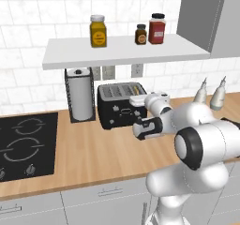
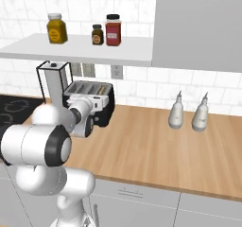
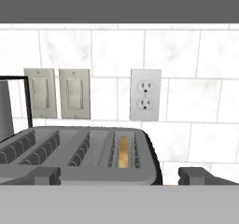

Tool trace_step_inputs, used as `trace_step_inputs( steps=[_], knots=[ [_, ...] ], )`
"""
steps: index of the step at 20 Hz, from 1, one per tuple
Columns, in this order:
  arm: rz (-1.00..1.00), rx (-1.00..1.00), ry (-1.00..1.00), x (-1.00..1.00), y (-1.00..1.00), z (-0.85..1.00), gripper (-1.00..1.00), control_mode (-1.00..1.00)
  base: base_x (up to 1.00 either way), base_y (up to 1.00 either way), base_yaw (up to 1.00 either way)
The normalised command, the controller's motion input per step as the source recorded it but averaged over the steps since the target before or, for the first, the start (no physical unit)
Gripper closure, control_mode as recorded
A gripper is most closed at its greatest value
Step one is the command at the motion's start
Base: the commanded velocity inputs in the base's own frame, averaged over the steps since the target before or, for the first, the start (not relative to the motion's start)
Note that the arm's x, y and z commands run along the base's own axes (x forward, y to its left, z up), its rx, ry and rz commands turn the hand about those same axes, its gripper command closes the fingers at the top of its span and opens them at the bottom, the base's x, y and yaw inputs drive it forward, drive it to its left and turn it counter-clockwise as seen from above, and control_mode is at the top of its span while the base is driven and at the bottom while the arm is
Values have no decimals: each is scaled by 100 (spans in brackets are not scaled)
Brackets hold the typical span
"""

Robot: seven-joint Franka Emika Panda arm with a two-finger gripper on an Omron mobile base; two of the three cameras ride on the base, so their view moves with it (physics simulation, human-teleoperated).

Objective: Start the toaster. Once the lever pops up, take the bread to the plate on the dining counter.

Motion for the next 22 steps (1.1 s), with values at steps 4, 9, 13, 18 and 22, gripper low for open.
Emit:
trace_step_inputs(
  steps=[4,9,13,18,22],
  knots=[
    [0,0,0,3,0,-13,-100,-100,0,0,0],
    [0,0,0,2,0,-15,-100,-100,0,0,0],
    [0,0,0,16,0,-7,-100,-100,0,0,0],
    [0,0,0,26,0,0,-100,-100,0,0,0],
    [0,0,0,9,0,-11,-100,-100,0,0,0]
  ],
)
